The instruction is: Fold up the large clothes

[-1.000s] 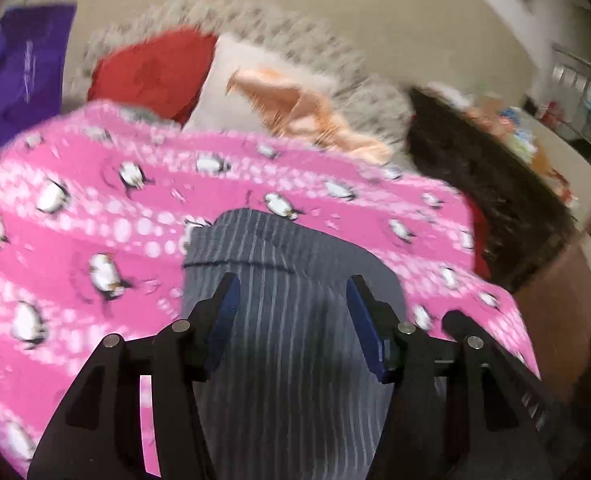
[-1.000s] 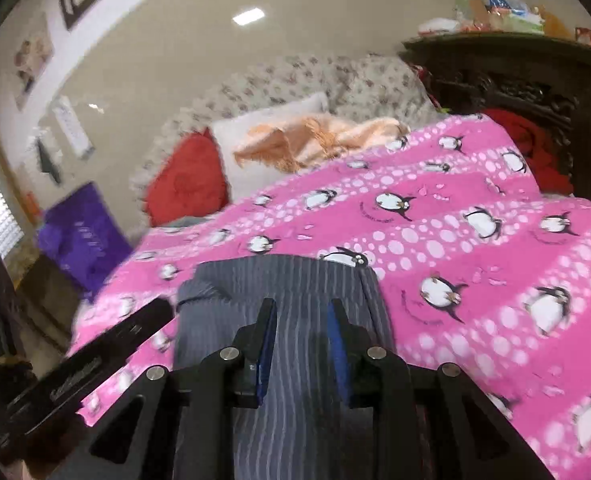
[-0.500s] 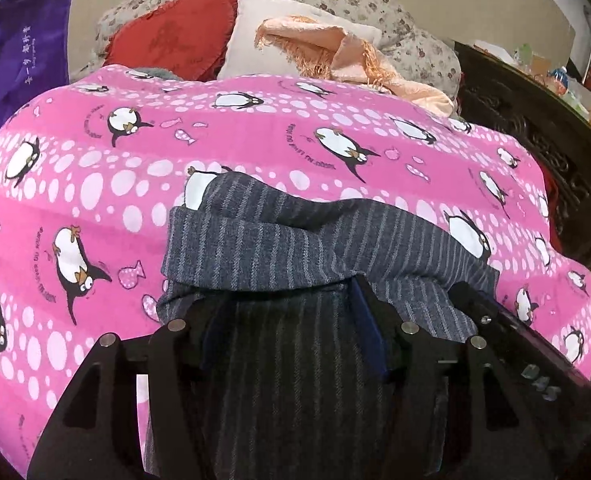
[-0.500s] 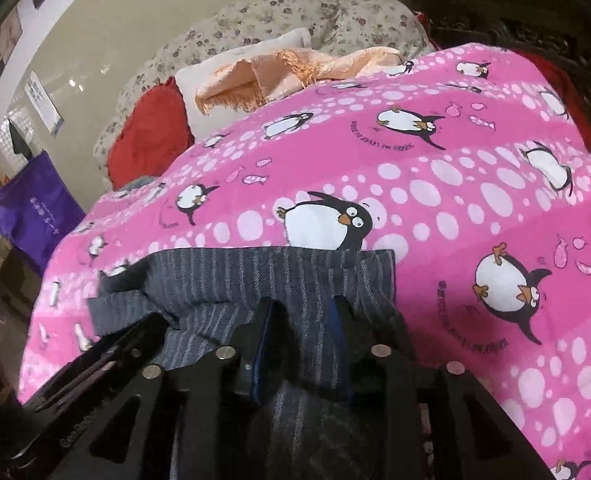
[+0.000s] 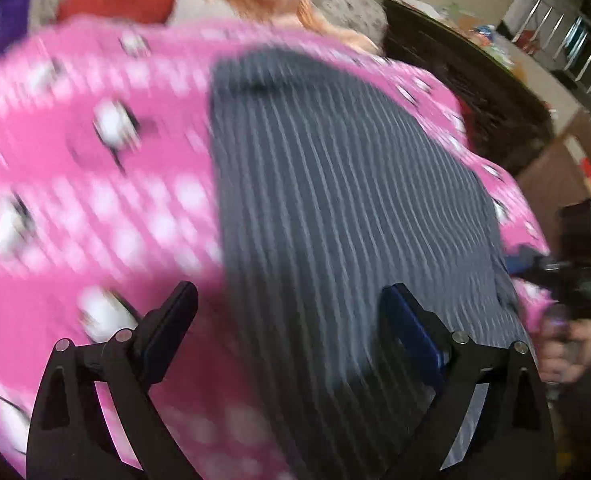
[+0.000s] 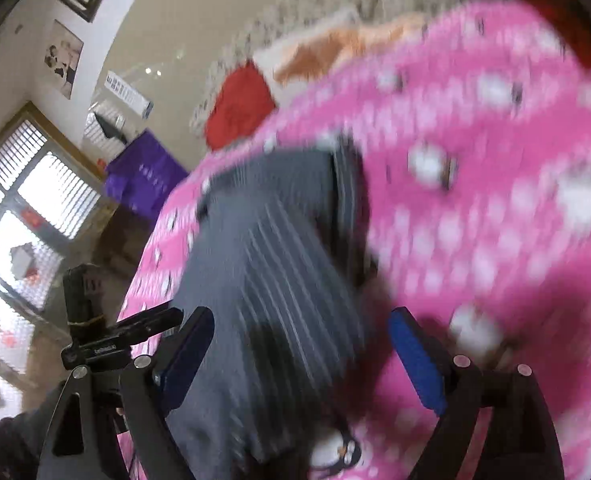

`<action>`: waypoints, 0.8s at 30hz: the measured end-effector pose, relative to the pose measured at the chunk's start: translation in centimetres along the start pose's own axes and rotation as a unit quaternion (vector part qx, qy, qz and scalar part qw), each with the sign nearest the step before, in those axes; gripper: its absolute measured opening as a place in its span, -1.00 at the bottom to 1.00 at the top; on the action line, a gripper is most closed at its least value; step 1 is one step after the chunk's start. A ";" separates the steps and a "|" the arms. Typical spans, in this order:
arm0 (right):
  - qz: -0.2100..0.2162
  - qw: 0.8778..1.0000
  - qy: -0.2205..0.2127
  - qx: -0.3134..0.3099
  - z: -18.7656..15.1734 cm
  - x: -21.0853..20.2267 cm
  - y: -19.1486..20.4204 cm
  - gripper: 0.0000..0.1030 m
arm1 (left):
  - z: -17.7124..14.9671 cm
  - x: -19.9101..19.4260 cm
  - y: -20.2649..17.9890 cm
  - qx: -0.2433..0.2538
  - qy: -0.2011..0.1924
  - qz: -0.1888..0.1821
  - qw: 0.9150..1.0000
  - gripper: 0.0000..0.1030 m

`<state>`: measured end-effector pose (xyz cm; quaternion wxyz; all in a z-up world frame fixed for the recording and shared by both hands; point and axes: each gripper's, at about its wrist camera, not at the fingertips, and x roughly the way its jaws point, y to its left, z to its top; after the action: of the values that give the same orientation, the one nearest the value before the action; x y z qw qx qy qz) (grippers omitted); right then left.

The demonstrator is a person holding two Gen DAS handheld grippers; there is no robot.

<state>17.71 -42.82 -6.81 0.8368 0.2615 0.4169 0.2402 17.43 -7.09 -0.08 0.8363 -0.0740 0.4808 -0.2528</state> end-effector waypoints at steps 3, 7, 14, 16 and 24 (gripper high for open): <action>0.058 0.997 0.038 0.022 -1.2 3.2 -1.4 0.70 | -1.5 0.0 -0.7 0.031 -0.037 0.000 0.999 0.87; 0.116 0.993 0.017 0.016 1.1 5.2 -1.2 0.62 | -0.7 0.7 -0.7 0.031 -0.025 -0.017 0.999 0.89; 0.084 0.995 0.026 -0.056 2.8 8.8 1.0 -0.10 | -1.2 0.5 -2.6 0.086 -0.072 0.012 0.994 0.08; 0.080 0.995 0.020 -0.056 2.3 8.6 1.6 -0.28 | -1.6 -0.5 -3.3 0.089 -0.098 0.016 0.991 -0.53; 0.155 0.987 0.015 0.030 1.9 9.2 5.1 -0.45 | -2.6 -5.5 -1.0 0.041 -0.139 0.003 0.989 -0.57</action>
<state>23.25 -33.80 -7.87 0.7750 0.3441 0.3910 0.3579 12.59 -4.92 3.16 0.8983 -0.0725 0.3491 -0.2567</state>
